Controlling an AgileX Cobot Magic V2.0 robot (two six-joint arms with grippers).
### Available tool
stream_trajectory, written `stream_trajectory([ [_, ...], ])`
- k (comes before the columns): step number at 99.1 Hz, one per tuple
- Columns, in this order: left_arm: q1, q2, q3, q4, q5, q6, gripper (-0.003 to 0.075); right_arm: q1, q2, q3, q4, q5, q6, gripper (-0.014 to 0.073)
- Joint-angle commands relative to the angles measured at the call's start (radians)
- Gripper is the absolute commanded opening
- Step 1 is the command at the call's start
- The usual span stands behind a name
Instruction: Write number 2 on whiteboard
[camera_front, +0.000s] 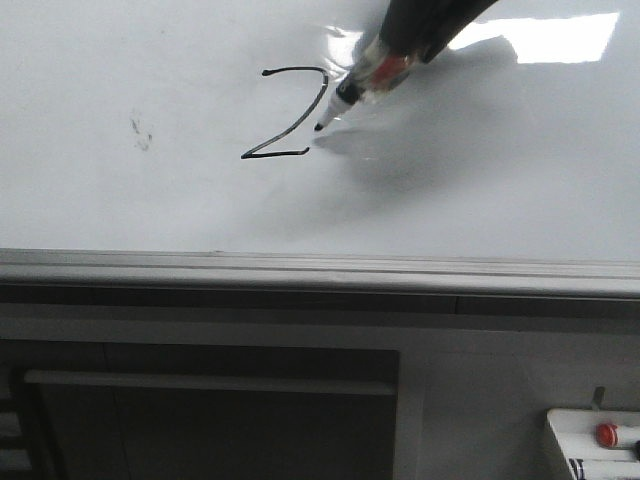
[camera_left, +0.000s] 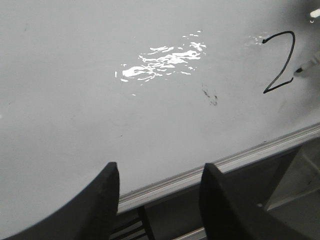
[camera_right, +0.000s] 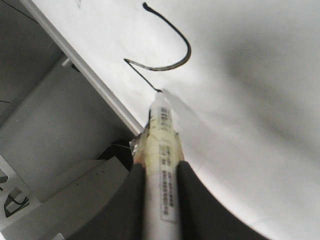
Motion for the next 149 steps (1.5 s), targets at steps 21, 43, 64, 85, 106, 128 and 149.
stream_trajectory([
  [21,-0.121,0.028,-0.065,-0.071,0.002,0.152,0.0338,-0.005,-0.295,0.158,0.219,0.039,-0.424,-0.0015],
  [43,-0.334,0.195,-0.177,-0.196,0.147,0.356,0.0338,-0.005,-0.371,0.287,0.329,0.065,-0.654,-0.0015],
  [64,-0.553,0.4,-0.263,-0.19,0.103,0.437,0.0338,-0.005,-0.371,0.288,0.329,0.066,-0.771,-0.0015],
  [85,-0.63,0.587,-0.369,-0.183,0.052,0.439,0.0338,-0.005,-0.371,0.288,0.323,0.035,-0.787,-0.0015],
  [106,-0.63,0.693,-0.455,-0.23,0.065,0.499,0.0338,-0.005,-0.371,0.288,0.29,0.0,-0.851,-0.0015],
  [128,-0.63,0.72,-0.479,-0.298,0.055,0.573,0.0338,-0.005,-0.371,0.288,0.29,-0.039,-0.88,-0.0015],
  [149,-0.63,0.72,-0.485,-0.307,0.056,0.575,0.0293,-0.005,-0.371,0.288,0.29,-0.041,-0.88,-0.0015],
])
